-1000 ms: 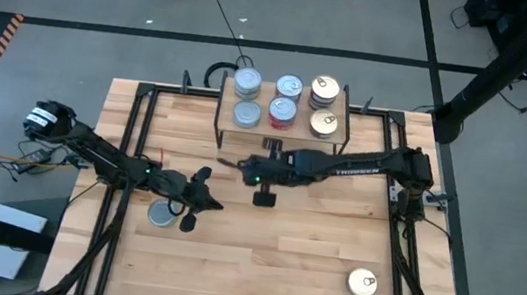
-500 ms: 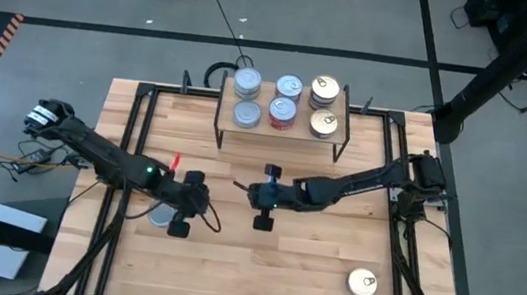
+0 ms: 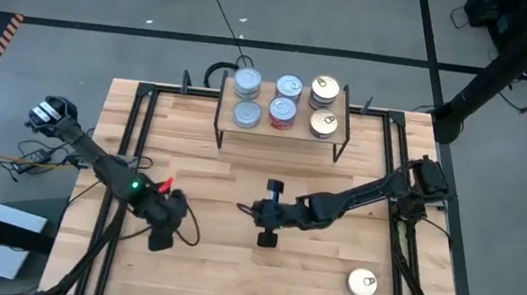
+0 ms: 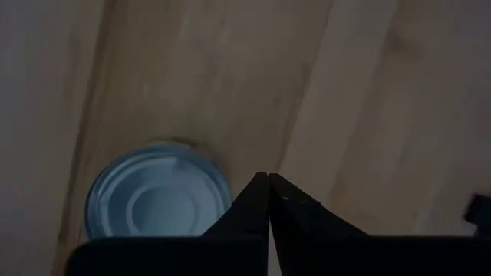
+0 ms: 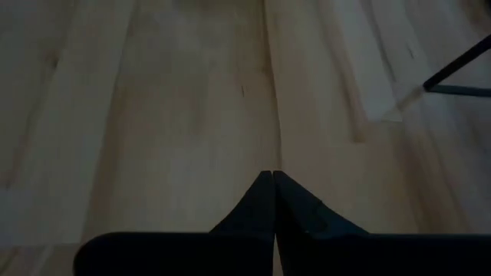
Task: Stack canned seafood by type on shelf
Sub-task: Stack the green and white tuna can on top of the green and white tuna can on the shelf
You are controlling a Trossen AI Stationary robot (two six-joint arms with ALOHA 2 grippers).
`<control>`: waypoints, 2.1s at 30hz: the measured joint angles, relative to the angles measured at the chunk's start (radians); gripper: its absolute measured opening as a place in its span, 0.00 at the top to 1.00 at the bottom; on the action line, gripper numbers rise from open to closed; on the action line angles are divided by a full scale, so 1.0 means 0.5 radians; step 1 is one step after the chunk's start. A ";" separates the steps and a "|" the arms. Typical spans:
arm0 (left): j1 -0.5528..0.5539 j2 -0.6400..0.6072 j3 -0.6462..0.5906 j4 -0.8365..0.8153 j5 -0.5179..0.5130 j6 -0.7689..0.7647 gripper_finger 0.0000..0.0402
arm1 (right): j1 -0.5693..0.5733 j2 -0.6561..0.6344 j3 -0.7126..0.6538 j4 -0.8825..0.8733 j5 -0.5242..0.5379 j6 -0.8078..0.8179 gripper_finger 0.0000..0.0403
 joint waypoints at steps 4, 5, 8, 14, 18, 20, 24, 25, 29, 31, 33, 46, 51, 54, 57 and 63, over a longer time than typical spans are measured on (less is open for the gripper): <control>-0.112 0.000 0.000 -0.039 -0.145 -0.150 0.92 | 0.022 0.000 0.000 0.036 0.075 -0.104 0.98; -0.134 0.000 0.000 -0.036 -0.161 -0.184 0.91 | 0.022 0.000 0.000 0.047 0.079 -0.141 0.98; -0.187 0.000 0.000 -0.038 -0.234 -0.268 0.88 | 0.006 0.000 0.000 0.104 0.080 -0.228 0.98; -0.261 0.053 0.000 -0.037 -0.334 -0.356 0.80 | -0.040 0.000 0.000 0.141 0.078 -0.318 0.98; -0.308 0.184 0.000 -0.018 -0.305 -0.394 0.77 | -0.062 0.001 0.000 0.141 0.069 -0.318 0.98; -0.318 0.253 0.000 -0.009 -0.300 -0.402 0.76 | -0.062 0.001 0.000 0.140 0.069 -0.318 0.98; -0.331 0.365 0.000 0.010 -0.300 -0.437 0.76 | -0.060 0.001 0.000 0.140 0.063 -0.318 0.98; -0.331 0.385 0.000 0.011 -0.297 -0.448 0.76 | -0.057 0.001 0.000 0.140 0.063 -0.318 0.98; -0.329 0.466 0.000 0.001 -0.292 -0.471 0.76 | -0.055 0.001 0.000 0.140 0.063 -0.318 0.98; -0.329 0.499 0.000 -0.003 -0.291 -0.499 0.76 | -0.055 0.001 0.000 0.141 0.063 -0.318 0.98; -0.329 0.535 0.000 -0.002 -0.289 -0.499 0.77 | -0.055 0.001 0.000 0.140 0.063 -0.318 0.98; -0.329 0.588 0.101 -0.011 -0.295 -0.363 0.98 | -0.055 0.002 0.000 0.149 0.063 -0.317 0.98; -0.329 0.585 0.263 -0.394 -0.412 -0.475 0.97 | -0.055 0.002 0.000 0.148 0.062 -0.317 0.98; -0.328 0.585 0.259 -0.452 -0.402 -0.499 0.96 | -0.052 0.002 0.000 0.147 0.063 -0.316 0.98; -0.329 0.585 0.211 -0.417 -0.381 -0.503 0.93 | -0.051 0.002 0.000 0.142 0.063 -0.317 0.98; -0.329 0.580 0.101 -0.366 -0.393 -0.557 0.84 | -0.051 0.002 0.000 0.139 0.063 -0.317 0.98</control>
